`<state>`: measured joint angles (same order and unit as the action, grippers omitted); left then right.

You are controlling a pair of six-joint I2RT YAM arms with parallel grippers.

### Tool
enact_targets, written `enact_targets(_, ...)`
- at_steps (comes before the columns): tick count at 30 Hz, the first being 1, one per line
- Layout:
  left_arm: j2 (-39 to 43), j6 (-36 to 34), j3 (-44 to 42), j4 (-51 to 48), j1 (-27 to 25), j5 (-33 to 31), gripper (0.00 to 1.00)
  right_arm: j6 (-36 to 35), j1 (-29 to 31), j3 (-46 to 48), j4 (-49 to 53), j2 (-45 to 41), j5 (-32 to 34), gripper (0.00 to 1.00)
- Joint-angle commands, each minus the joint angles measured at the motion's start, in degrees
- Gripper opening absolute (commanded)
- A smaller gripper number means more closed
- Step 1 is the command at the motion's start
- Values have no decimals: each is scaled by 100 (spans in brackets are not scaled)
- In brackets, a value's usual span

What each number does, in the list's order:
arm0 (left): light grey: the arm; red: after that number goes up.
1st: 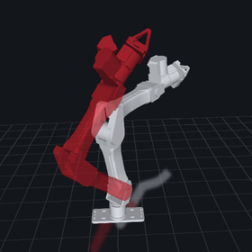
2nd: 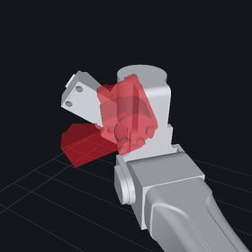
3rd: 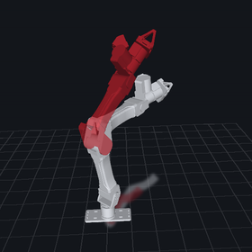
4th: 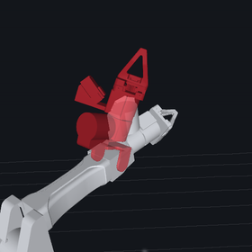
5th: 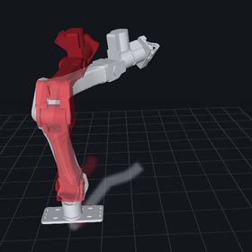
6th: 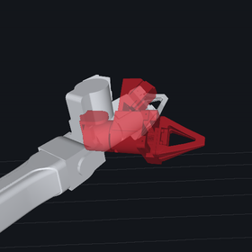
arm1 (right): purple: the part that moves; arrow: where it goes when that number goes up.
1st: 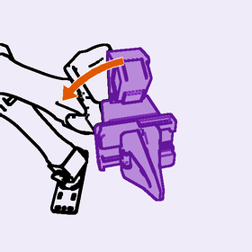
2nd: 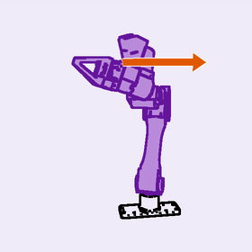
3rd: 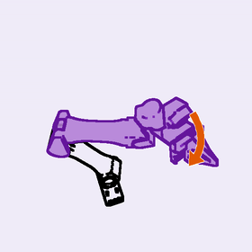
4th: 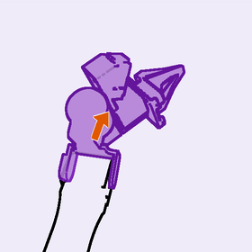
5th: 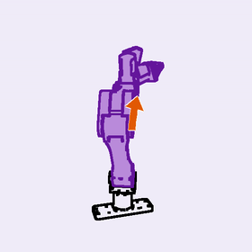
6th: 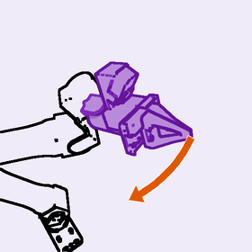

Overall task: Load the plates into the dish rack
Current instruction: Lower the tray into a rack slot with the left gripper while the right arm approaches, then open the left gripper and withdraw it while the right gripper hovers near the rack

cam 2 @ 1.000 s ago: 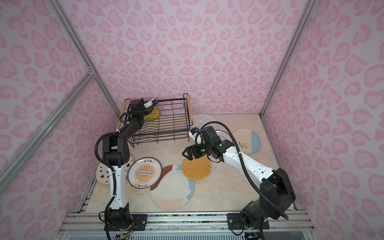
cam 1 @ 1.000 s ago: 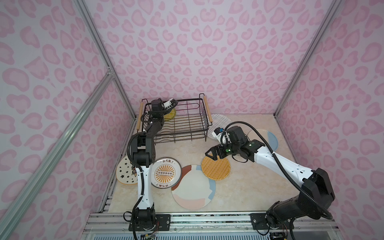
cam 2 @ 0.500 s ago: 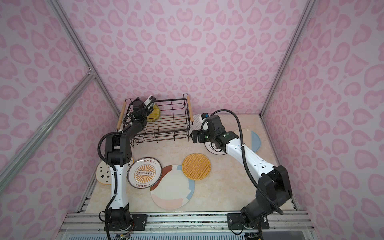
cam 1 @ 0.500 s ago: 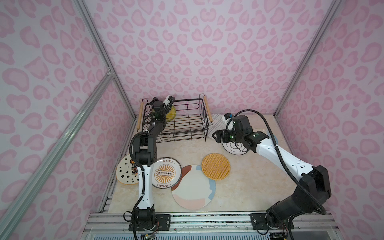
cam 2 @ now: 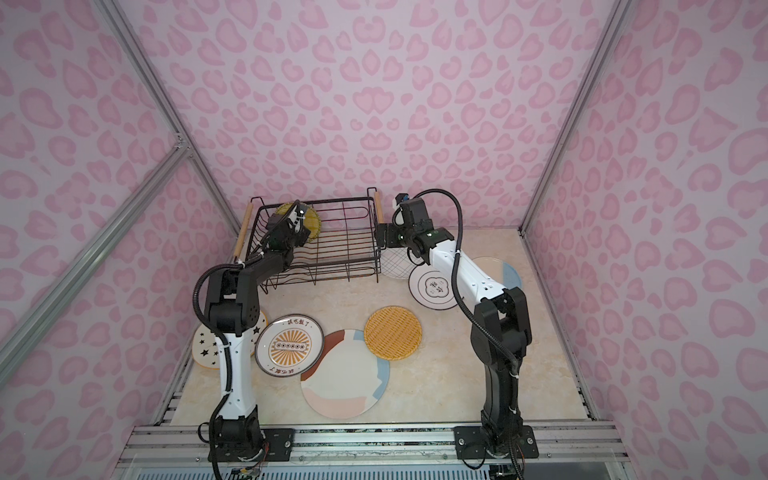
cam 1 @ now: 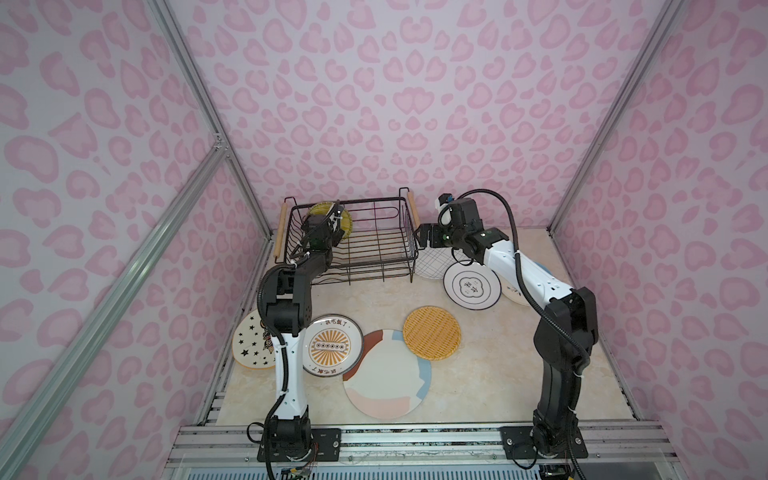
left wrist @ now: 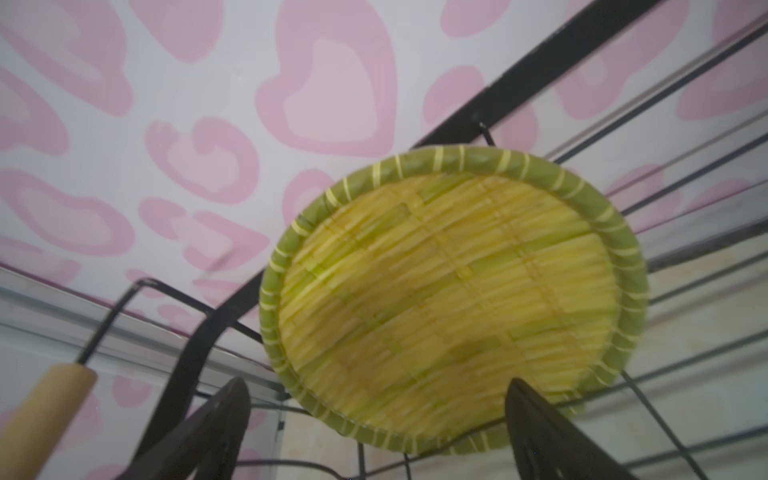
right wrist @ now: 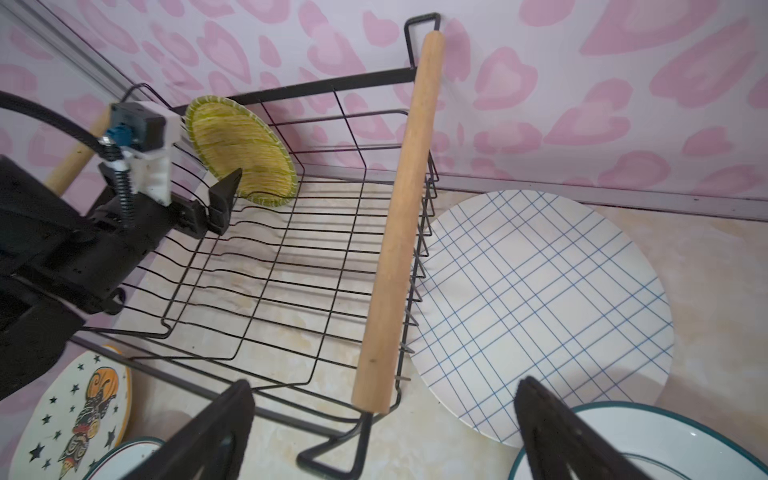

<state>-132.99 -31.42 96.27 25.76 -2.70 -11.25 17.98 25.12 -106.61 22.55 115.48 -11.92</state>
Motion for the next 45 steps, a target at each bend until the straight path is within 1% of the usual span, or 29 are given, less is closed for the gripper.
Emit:
enact_targets(1, 2094, 1354, -458, 316, 100, 429, 97, -114, -50, -521, 399, 461, -197, 95)
enact_targets(3, 2441, 1920, -759, 317, 158, 527, 97, -80, -82, -750, 412, 665, -357, 93)
enact_targets(8, 3055, 2673, -1217, 232, 230, 570, 97, 106, -87, -887, 216, 888, -644, 90)
enact_targets(11, 3370, 2981, -1397, 181, 294, 766, 97, 291, -104, -1086, 163, 1091, -886, 88)
enact_targets(16, 3959, 3359, -1616, 26, 377, 899, 97, 520, -84, -1417, 140, 1359, -1194, 78)
enact_targets(17, 4095, 3460, -1596, -143, 382, 829, 97, 567, -80, -1448, 123, 1387, -1228, 76)
enact_targets(20, 4448, 3845, -1451, -1183, 406, 309, 97, 661, -87, -1495, 110, 1430, -1318, 71)
enact_targets(23, 4835, 4433, -1705, -2053, 491, 244, 97, 773, -78, -1465, 74, 1446, -1384, 66)
enact_targets(25, 4983, 4851, -1765, -2691, 621, 372, 97, 805, -61, -1455, 57, 1451, -1405, 63)
enact_targets(27, 5120, 5302, -1883, -3123, 895, 790, 97, 814, -60, -1428, 97, 1430, -1347, 62)
enact_targets(28, 5165, 5538, -2148, -3180, 1063, 1033, 97, 820, -65, -1395, 77, 1412, -1338, 62)
enact_targets(31, 5168, 6095, -2580, -3091, 1631, 1828, 97, 814, -61, -1307, 37, 1370, -1368, 62)
enact_targets(34, 4974, 6438, -2780, -2935, 2021, 2506, 97, 795, -60, -1303, 58, 1363, -1433, 59)
enact_targets(35, 4910, 6541, -2826, -2883, 2118, 2596, 97, 787, -61, -1304, 52, 1371, -1438, 58)
enact_targets(38, 4720, 6693, -2929, -2607, 2287, 2739, 97, 786, -69, -1315, 23, 1402, -1505, 51)
enact_targets(40, 4421, 6786, -2817, -2467, 2368, 3054, 100, 798, -65, -1314, 13, 1430, -1549, 46)
enact_targets(42, 4079, 6941, -2675, -2402, 2412, 3197, 96, 844, -60, -1304, -6, 1447, -1603, 44)
enact_targets(43, 3919, 7040, -2645, -2285, 2436, 3301, 94, 878, -60, -1303, -43, 1454, -1642, 40)
enact_targets(45, 3657, 7130, -2534, -2236, 2458, 3444, 88, 909, -44, -1287, -66, 1437, -1678, 38)
